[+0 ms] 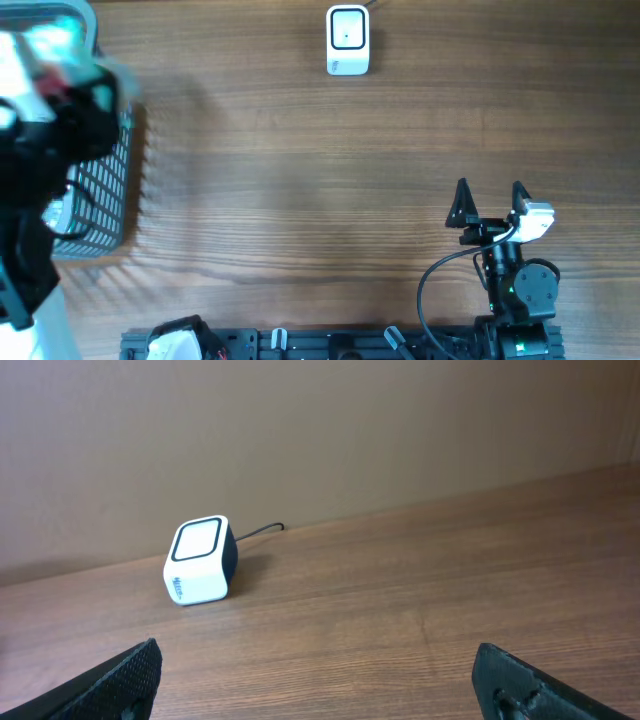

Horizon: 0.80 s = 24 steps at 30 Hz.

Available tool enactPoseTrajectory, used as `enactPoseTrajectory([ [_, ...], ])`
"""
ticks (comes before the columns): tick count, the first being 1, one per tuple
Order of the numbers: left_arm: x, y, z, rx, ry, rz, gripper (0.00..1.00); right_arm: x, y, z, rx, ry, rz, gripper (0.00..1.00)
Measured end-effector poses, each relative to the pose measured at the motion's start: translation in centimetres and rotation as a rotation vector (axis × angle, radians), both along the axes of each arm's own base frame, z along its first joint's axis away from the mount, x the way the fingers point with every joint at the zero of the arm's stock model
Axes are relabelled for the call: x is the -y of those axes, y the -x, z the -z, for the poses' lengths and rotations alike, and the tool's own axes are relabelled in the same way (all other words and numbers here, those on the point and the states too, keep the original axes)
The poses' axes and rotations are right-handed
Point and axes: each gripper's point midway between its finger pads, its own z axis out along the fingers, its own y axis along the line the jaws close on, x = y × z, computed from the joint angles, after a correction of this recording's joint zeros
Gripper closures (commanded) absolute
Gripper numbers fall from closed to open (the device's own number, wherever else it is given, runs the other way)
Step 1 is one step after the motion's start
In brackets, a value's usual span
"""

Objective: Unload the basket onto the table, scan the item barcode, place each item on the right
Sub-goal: 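Lift the wipe pack out and carry it toward the scanner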

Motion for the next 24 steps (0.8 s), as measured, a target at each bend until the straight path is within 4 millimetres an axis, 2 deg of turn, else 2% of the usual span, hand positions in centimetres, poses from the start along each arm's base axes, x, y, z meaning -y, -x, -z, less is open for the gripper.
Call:
enactPoseTrajectory([
  [5,5.8,0.4,5.1,-0.244,0.071,0.17,0.47,0.0,0.0,0.0,0.0,0.0,0.0,0.0],
  [7,7.5,0.4,6.7,-0.321,0.071,0.221,0.48,0.0,0.0,0.0,0.0,0.0,0.0,0.0],
  [11,11.9,-0.8,10.2,-0.464,0.041,0.322,0.48,0.0,0.0,0.0,0.0,0.0,0.0,0.0],
  [16,16.6,-2.5,14.5,-0.564,-0.019,0.389,0.49,0.0,0.0,0.0,0.0,0.0,0.0,0.0],
  [21,22.7,-4.0,20.1,-0.616,-0.104,0.481,0.46,0.0,0.0,0.0,0.0,0.0,0.0,0.0],
  [24,25.4,-4.2,23.2,-0.623,-0.171,0.55,0.45,0.0,0.0,0.0,0.0,0.0,0.0,0.0],
])
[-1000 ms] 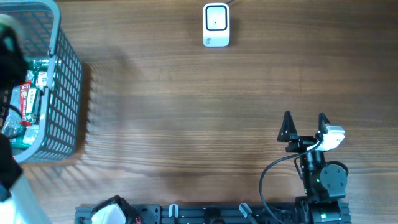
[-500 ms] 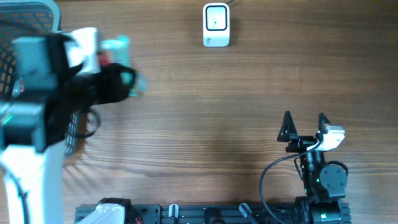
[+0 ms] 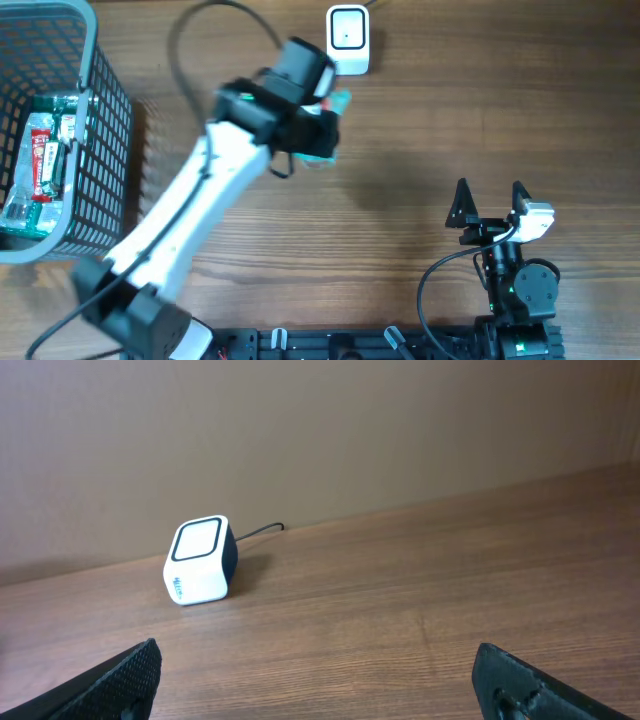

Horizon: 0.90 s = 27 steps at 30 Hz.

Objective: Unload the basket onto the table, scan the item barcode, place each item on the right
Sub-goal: 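Lift the wipe pack out and carry it toward the scanner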

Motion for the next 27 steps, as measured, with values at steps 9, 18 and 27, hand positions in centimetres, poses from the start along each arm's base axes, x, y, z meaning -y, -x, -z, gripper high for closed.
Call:
enactPoseTrajectory([
  [9,5.4,0.8,8.0,0.005,-0.07,0.224,0.44,0.0,0.0,0.0,0.0,0.0,0.0,0.0],
  [18,6.6,1.3,10.5,0.01,-0.03,0.269,0.42,0.0,0.0,0.0,0.0,0.0,0.0,0.0],
  [27,6.7,1.9,12.4,0.011,-0.009,0.297,0.05,0.0,0.0,0.0,0.0,0.0,0.0,0.01],
])
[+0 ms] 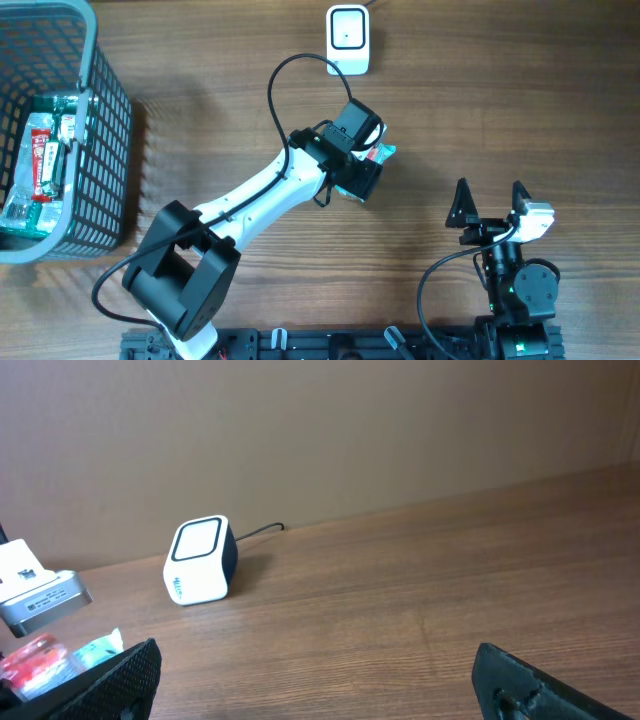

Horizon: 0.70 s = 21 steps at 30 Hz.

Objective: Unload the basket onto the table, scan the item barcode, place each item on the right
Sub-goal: 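Lift the wipe pack out and carry it toward the scanner, then release the wipe pack on the table center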

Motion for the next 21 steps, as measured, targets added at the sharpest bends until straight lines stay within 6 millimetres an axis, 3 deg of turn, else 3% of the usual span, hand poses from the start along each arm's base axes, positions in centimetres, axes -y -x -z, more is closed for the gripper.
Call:
enactPoseTrajectory([
  [1,0.0,0.0,0.0,-0.001,0.002,0.001,0.0,0.0,0.0,0.0,0.0,0.0,0.0,0.0],
  [10,0.0,0.0,-0.1,-0.001,0.004,0.0,0.0,0.0,0.0,0.0,0.0,0.0,0.0,0.0],
  [14,0.1,0.0,-1.2,0.019,0.021,0.0,0.0,0.0,0.0,0.0,0.0,0.0,0.0,0.0],
  [16,0.2,-0.2,-2.4,0.041,0.04,0.0,0.0,0.0,0.0,0.0,0.0,0.0,0.0,0.0],
  [21,0.9,-1.0,-7.5,0.137,0.123,0.0,0.0,0.0,0.0,0.0,0.0,0.0,0.0,0.0],
])
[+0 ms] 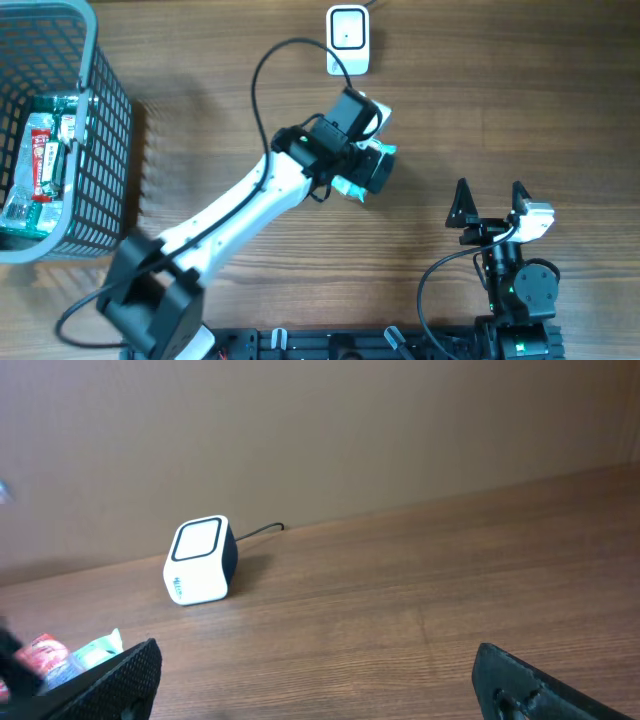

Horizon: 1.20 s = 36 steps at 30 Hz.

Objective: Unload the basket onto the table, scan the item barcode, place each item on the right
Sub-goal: 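Release the wipe pack on the table center, then reach into the basket and grasp the green-white tube box with left gripper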

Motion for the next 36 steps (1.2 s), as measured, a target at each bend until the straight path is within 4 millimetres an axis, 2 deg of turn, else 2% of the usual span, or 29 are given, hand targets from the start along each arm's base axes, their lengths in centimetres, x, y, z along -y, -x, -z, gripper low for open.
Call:
enactPoseTrajectory([
  [3,0.1,-0.5,-3.4,0.071,0.046,-0.009,0.0,0.0,0.0,0.0,0.0,0.0,0.0,0.0],
  [6,-0.7,-1.4,-6.2,0.146,0.051,-0.048,0.0,0.0,0.0,0.0,0.0,0.0,0.0,0.0],
  [8,-2.2,-2.2,-7.8,0.184,0.03,-0.097,0.0,0.0,0.0,0.0,0.0,0.0,0.0,0.0],
  [11,-6.3,-4.2,-10.8,0.239,-0.02,-0.205,0.0,0.0,0.0,0.0,0.0,0.0,0.0,0.0],
  [13,-9.9,-5.7,-13.2,0.278,-0.046,-0.298,0.0,0.0,0.0,0.0,0.0,0.0,0.0,0.0],
  [15,-14.3,-7.4,-16.0,0.327,-0.061,-0.416,0.0,0.0,0.0,0.0,0.0,0.0,0.0,0.0],
  [16,-17.3,-8.3,-17.7,0.357,-0.067,-0.49,0.0,0.0,0.0,0.0,0.0,0.0,0.0,0.0],
  [17,-21.6,-9.0,-20.1,0.401,-0.078,-0.595,0.0,0.0,0.0,0.0,0.0,0.0,0.0,0.0],
  [21,-31.7,-8.7,-24.7,0.496,-0.11,-0.829,0.0,0.0,0.0,0.0,0.0,0.0,0.0,0.0],
  [23,-37.9,-7.3,-26.5,0.539,-0.151,-0.979,0.0,0.0,0.0,0.0,0.0,0.0,0.0,0.0],
  [24,-40.4,-6.4,-26.9,0.548,-0.175,-1.037,0.0,0.0,0.0,0.0,0.0,0.0,0.0,0.0],
  [27,-45.6,-3.9,-27.1,0.538,-0.249,-1.153,0.0,0.0,0.0,0.0,0.0,0.0,0.0,0.0],
  [31,-50.4,-1.2,-25.9,0.472,-0.323,-1.262,0.0,0.0,0.0,0.0,0.0,0.0,0.0,0.0],
  [34,-53.4,0.1,-23.7,0.385,-0.351,-1.31,0.0,0.0,0.0,0.0,0.0,0.0,0.0,0.0],
  [36,-54.6,0.1,-21.9,0.319,-0.362,-1.298,0.0,0.0,0.0,0.0,0.0,0.0,0.0,0.0],
])
